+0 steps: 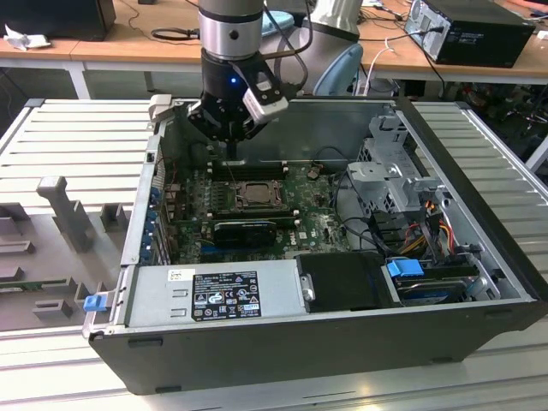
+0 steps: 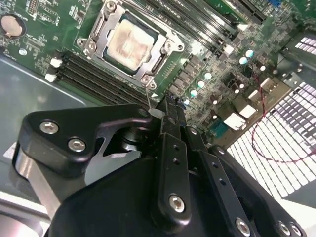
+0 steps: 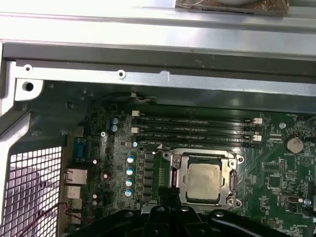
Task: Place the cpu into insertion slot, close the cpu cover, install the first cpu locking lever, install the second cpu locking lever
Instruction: 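Install the first cpu locking lever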
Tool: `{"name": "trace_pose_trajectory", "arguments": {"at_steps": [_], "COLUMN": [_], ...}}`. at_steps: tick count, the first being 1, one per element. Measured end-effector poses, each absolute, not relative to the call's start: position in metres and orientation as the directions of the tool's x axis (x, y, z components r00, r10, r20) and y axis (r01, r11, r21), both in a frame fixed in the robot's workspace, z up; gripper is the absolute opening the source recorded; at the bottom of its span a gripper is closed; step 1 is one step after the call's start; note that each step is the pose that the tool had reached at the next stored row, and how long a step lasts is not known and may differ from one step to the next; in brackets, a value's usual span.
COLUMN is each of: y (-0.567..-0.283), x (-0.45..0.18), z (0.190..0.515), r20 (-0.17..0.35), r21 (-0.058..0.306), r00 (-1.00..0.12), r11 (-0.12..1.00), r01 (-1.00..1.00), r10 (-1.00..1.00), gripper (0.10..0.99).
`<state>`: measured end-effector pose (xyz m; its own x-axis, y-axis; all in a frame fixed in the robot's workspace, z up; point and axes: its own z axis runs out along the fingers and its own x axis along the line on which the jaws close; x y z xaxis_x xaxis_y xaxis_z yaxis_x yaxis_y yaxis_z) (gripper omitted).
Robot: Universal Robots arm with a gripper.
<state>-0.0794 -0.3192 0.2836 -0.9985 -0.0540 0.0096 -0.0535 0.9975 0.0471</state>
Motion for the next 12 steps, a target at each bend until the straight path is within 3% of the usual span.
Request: {"name": "trace_pose_trajectory", "arguments": {"at_steps": [12], "y": [-0.319], "x": [-0.100], "z": [0.267], "r20": [0.010], "r21": [0.047], "r00": [-0.998], "r11": [0.997], "r01": [-0.053], "r10": [-0.054], "gripper": [0.106]}}
